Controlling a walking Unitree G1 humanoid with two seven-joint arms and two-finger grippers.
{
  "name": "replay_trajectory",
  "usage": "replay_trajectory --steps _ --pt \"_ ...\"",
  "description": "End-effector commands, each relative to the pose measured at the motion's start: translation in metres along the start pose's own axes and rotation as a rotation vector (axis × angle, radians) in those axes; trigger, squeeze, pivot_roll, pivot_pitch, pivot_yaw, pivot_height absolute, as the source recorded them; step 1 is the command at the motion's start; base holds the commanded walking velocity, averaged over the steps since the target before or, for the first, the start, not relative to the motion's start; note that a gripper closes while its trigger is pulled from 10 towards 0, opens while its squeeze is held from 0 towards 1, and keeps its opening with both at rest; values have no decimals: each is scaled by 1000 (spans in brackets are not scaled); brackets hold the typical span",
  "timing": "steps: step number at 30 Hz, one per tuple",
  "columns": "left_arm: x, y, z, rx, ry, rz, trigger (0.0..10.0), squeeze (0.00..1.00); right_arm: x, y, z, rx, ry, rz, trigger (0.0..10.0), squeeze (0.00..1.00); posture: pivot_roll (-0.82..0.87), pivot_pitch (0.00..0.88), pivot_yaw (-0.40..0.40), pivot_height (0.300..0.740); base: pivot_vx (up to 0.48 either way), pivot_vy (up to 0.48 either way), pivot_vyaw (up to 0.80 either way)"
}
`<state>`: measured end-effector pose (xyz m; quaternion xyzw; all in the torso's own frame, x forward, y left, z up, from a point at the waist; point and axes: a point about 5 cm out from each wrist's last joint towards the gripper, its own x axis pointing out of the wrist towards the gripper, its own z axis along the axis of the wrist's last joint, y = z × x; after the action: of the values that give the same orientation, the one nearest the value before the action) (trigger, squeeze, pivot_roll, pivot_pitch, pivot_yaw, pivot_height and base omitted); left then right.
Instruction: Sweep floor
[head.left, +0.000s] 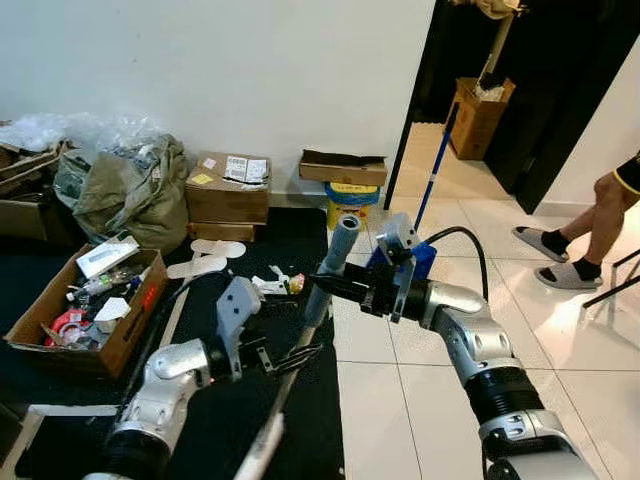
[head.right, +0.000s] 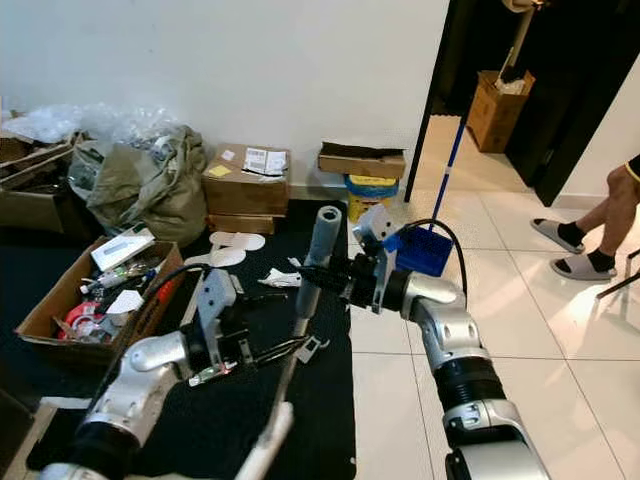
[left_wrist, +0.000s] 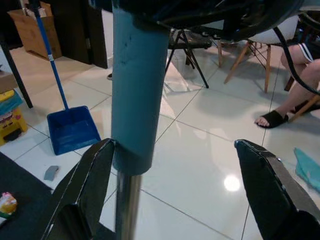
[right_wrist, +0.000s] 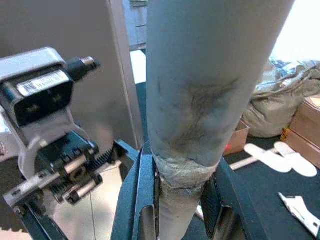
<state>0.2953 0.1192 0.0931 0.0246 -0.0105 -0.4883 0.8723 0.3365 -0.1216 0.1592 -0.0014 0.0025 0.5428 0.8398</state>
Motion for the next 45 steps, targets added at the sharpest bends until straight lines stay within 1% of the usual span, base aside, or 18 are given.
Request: replay_trajectory --steps 1,6,9,11,14,19,20,21,22,25,31,39,44,45 --pt "2 1 -1 8 16 2 10000 0 -1 2 4 -20 -14 7 10000 0 -36 0 -50 740 0 0 0" --pt "1 4 2 16 8 19 10000 0 5 11 -1 0 -23 29 10000 0 -32 0 -49 740 0 0 0" --pt "2 8 5 43 7 57 10000 0 12 21 -5 23 -29 65 10000 0 -29 0 -47 740 0 0 0" --pt "2 8 5 43 7 57 10000 0 12 21 -5 23 -29 65 10000 0 -29 0 -47 740 0 0 0" --pt "2 11 6 59 6 95 10000 0 15 26 -6 35 -35 79 10000 0 -29 0 -47 740 0 0 0" --pt "4 7 3 34 3 76 10000 0 16 28 -7 39 -35 84 10000 0 -29 0 -48 740 0 0 0" --pt "5 6 3 30 2 69 4039 0 16 27 -6 39 -35 83 10000 0 -30 0 -49 740 0 0 0" --pt "5 6 3 30 2 69 4039 0 16 27 -6 39 -35 83 10000 0 -30 0 -49 740 0 0 0" --pt "5 5 3 31 2 64 0 0 16 27 -6 38 -34 82 10000 0 -30 0 -49 740 0 0 0" --pt "4 2 1 22 10 28 0 0 16 27 -6 37 -33 81 10000 0 -30 0 -49 740 0 0 0" --pt "4 2 0 24 18 31 0 0 15 28 -5 36 -30 80 10000 0 -29 0 -49 740 0 0 0" --pt "2 4 0 27 21 31 0 0 14 30 -1 45 -39 118 10000 0 -30 0 -46 740 0 0 0" --pt "2 4 0 29 21 33 0 0 13 30 -1 46 -37 121 10000 0 -31 0 -46 740 0 0 0" --pt "3 4 0 30 19 33 0 0 13 30 -1 59 -45 124 10000 0 -31 0 -46 740 0 0 0"
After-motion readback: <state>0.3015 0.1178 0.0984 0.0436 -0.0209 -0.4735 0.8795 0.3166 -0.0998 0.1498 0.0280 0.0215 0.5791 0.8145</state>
